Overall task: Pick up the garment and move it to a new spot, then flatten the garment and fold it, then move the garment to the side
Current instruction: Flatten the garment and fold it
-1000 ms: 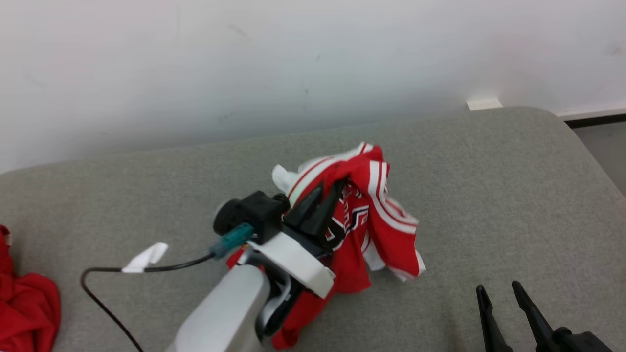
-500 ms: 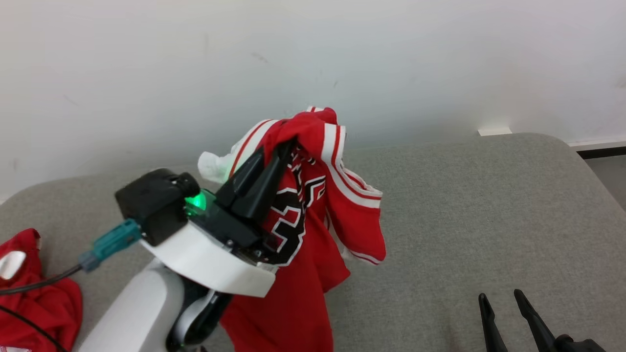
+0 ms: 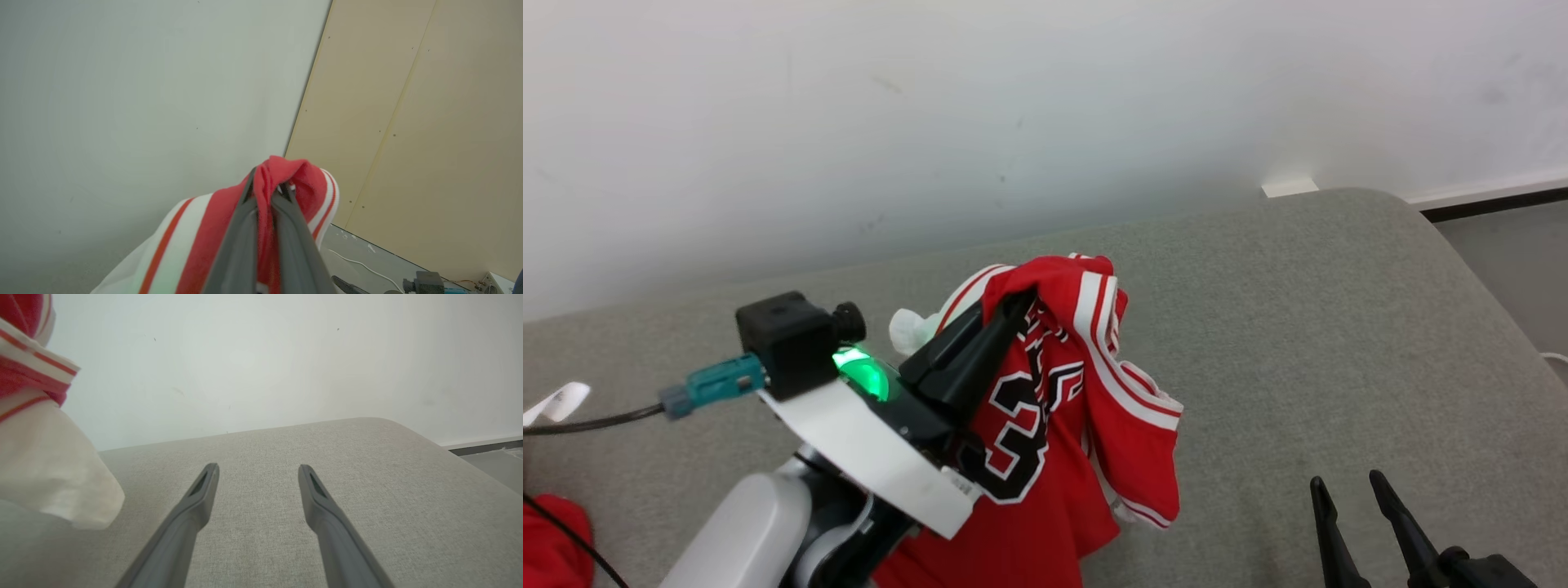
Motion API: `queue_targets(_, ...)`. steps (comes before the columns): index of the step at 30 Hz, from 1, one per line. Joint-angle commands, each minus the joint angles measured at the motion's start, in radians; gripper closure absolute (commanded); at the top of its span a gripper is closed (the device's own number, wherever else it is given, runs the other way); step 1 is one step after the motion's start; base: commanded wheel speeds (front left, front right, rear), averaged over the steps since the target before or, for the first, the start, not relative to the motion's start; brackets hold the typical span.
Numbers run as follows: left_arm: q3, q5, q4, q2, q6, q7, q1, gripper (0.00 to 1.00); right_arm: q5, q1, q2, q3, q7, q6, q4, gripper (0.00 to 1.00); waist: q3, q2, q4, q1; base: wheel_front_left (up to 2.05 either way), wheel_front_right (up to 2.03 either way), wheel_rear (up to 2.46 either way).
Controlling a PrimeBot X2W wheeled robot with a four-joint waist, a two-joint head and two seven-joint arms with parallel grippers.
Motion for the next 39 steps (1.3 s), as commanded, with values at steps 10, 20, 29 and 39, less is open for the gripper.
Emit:
queue_targets(10, -0.069, 0.047, 0.437, -0.018, -0.046, -0.087, -0.23, 1.0, 0.013, -0.062, 0.004, 0.0, 0.001, -0.003, -0.009, 0.0, 0.108, -0.0001, -0.112, 0.0, 0.0, 0.0, 0.0)
queue_targets(20, -0.118, 0.231, 0.974, -0.014, -0.025, -0.306, -0.447, 0.0, 0.019, -0.089, 0.019, 0.004, 0.001, -0.003, -0.005, 0.0, 0.165, -0.0001, -0.158, 0.0, 0.0, 0.0, 0.0)
queue_targets(29, -0.105, 0.237, 1.18, -0.041, -0.026, -0.382, -0.48, 0.0, 0.012, -0.076, 0.022, -0.011, 0.001, -0.003, 0.003, 0.0, 0.149, -0.0001, -0.119, 0.0, 0.0, 0.0, 0.0)
queue_targets(39, -0.041, 0.27, 0.975, -0.062, 0.008, -0.394, -0.312, 0.0, -0.006, -0.022, 0.013, -0.03, 0.001, -0.003, 0.002, 0.0, 0.056, -0.0001, -0.038, 0.0, 0.0, 0.0, 0.0)
